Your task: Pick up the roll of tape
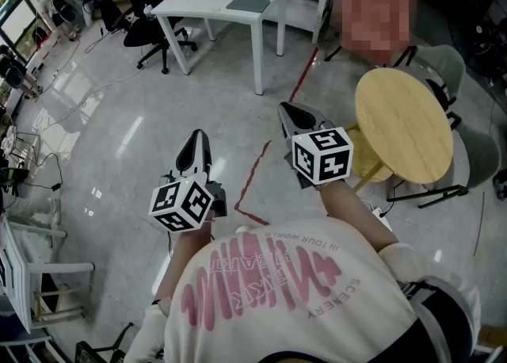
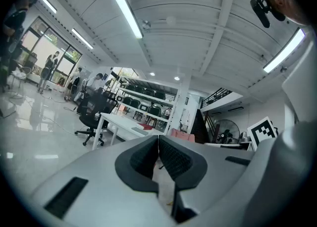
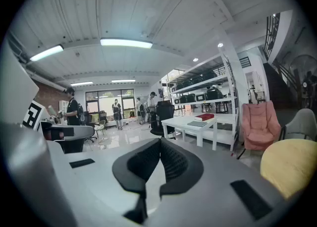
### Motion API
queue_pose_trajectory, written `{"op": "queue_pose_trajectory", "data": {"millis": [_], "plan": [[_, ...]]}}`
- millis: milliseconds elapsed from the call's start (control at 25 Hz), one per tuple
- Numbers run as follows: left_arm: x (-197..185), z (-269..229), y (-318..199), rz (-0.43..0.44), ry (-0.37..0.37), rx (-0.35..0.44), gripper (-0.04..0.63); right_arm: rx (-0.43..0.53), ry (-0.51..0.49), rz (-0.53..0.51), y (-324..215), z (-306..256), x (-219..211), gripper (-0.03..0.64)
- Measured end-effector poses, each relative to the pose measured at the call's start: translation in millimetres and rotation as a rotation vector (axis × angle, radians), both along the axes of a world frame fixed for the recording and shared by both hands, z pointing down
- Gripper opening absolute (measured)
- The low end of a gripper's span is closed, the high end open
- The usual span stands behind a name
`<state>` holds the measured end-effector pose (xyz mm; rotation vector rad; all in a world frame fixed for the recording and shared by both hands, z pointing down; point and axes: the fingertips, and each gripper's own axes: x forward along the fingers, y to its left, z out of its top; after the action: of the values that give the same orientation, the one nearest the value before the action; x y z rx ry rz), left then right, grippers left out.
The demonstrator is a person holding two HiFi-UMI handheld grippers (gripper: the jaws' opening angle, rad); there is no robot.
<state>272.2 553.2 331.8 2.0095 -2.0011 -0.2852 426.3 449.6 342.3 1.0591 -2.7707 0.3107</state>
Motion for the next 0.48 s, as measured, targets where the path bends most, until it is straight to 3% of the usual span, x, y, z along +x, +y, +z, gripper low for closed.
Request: {"op": "queue_pose_trajectory", "data": {"millis": [480], "plan": [[-35,1,-27,0.006,0.012,0.003,0.025,-0.034,-0.020,0.029,-33,3,-28,0.015]]}}
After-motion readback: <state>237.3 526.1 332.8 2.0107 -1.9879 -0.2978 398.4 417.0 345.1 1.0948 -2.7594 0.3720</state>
